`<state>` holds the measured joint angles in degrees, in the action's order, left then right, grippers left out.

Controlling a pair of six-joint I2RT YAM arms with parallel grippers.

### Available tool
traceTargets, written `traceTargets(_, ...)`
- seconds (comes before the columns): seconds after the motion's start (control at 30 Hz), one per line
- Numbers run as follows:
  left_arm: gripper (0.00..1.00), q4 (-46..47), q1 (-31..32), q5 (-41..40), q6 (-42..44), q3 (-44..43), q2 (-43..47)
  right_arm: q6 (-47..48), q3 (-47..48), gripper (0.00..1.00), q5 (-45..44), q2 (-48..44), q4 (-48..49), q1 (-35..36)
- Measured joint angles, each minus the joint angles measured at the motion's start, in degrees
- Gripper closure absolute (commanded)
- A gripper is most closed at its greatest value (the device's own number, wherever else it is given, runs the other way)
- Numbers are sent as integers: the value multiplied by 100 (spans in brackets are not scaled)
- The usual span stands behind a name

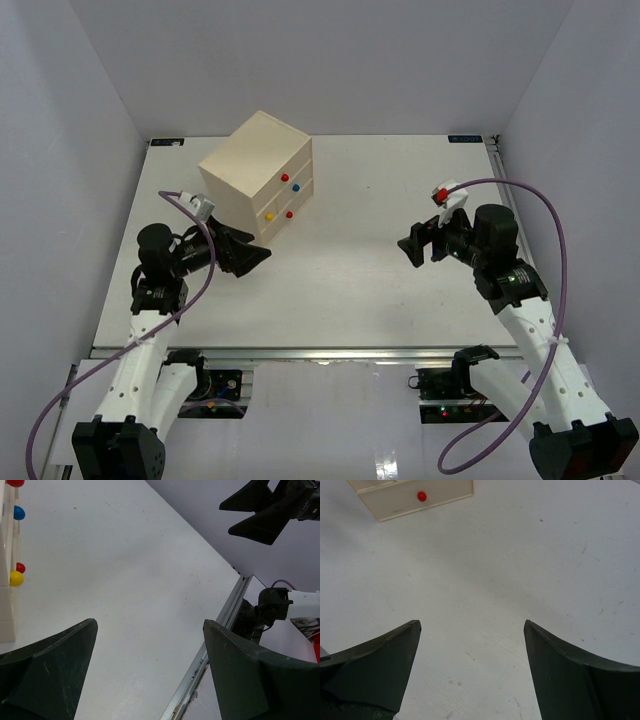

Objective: Organize the makeup

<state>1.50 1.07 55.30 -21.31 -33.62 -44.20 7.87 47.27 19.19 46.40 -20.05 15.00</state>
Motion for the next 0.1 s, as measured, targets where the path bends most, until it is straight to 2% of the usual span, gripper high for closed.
traceTargets(0.1,2,94,52,-7,39,30,-37,-74,-289,9,-434,-240,14,0)
